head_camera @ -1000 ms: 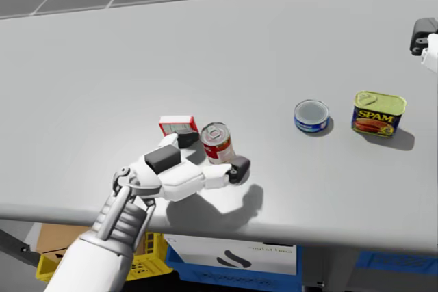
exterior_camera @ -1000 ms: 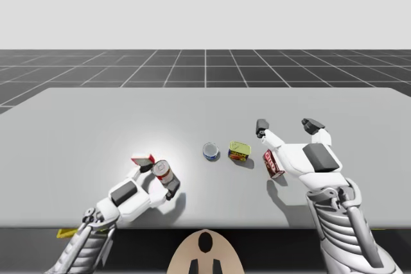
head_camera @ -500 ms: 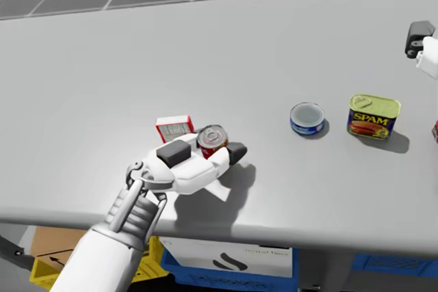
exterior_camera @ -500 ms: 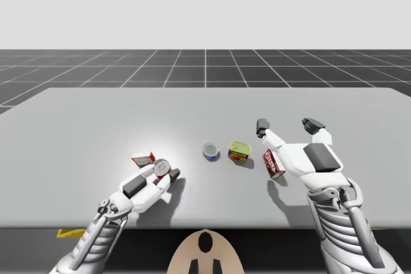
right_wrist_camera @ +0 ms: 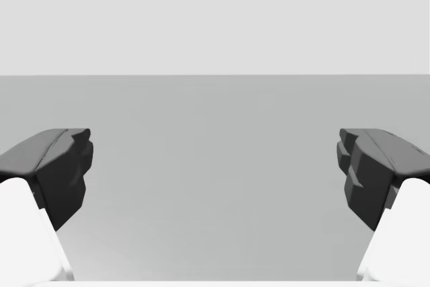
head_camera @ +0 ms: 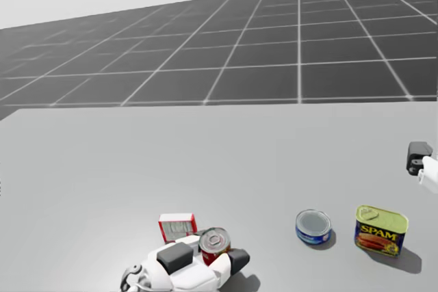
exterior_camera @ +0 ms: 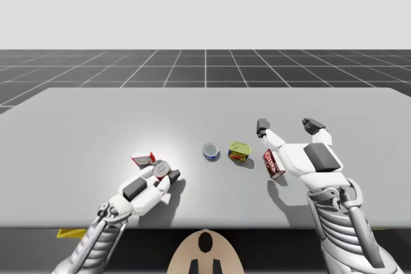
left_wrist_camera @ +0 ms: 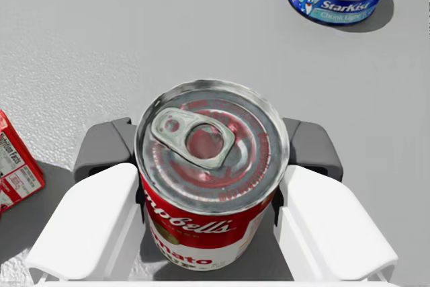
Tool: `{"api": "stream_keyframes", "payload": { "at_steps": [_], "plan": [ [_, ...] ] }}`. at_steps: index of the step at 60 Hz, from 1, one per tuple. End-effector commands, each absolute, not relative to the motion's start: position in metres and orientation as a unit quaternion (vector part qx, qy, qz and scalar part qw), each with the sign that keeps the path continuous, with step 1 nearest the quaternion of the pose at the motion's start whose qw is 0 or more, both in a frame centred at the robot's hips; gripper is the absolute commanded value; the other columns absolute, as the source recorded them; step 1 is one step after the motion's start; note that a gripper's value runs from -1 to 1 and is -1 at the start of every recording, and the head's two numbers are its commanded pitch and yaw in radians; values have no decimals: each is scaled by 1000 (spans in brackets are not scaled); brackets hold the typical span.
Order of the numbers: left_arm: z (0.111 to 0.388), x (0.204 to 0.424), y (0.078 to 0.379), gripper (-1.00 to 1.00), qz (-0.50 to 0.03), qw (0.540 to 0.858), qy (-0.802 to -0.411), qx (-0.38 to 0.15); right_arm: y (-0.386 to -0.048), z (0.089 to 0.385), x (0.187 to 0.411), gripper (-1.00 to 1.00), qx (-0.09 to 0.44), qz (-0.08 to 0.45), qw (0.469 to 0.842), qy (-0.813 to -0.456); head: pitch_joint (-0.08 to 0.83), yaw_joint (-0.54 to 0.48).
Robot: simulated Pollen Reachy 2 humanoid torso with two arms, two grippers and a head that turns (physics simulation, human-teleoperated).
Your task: Pick up the tomato soup can and lift it.
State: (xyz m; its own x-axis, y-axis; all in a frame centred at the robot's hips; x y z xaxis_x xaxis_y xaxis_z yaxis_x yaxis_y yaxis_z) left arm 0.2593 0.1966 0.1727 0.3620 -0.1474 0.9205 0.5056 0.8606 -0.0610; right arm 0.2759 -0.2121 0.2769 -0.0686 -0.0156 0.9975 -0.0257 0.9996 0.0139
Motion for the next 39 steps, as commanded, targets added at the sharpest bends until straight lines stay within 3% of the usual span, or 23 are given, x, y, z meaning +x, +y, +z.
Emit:
{"api": "stream_keyframes", "payload": {
  "at_steps": [1, 9, 20, 36, 39],
  "plan": [
    [186, 255, 195, 1000, -201, 800, -536, -177, -210, 276, 276, -1000, 24, -4, 684, -729, 327, 258],
    [213, 250, 196, 1000, -207, 791, -546, -181, -212, 276, 277, -1000, 26, -5, 681, -731, 324, 259],
    [268, 245, 201, 1000, -216, 761, -591, -158, -214, 277, 276, -1000, 41, -1, 686, -727, 326, 261],
    [338, 252, 208, 1000, -195, 704, -677, -91, -218, 277, 276, -1000, 49, 16, 675, -736, 307, 262],
    [353, 254, 208, 1000, -181, 680, -707, -70, -217, 277, 275, -1000, 52, 18, 676, -735, 302, 261]
  ]
}}
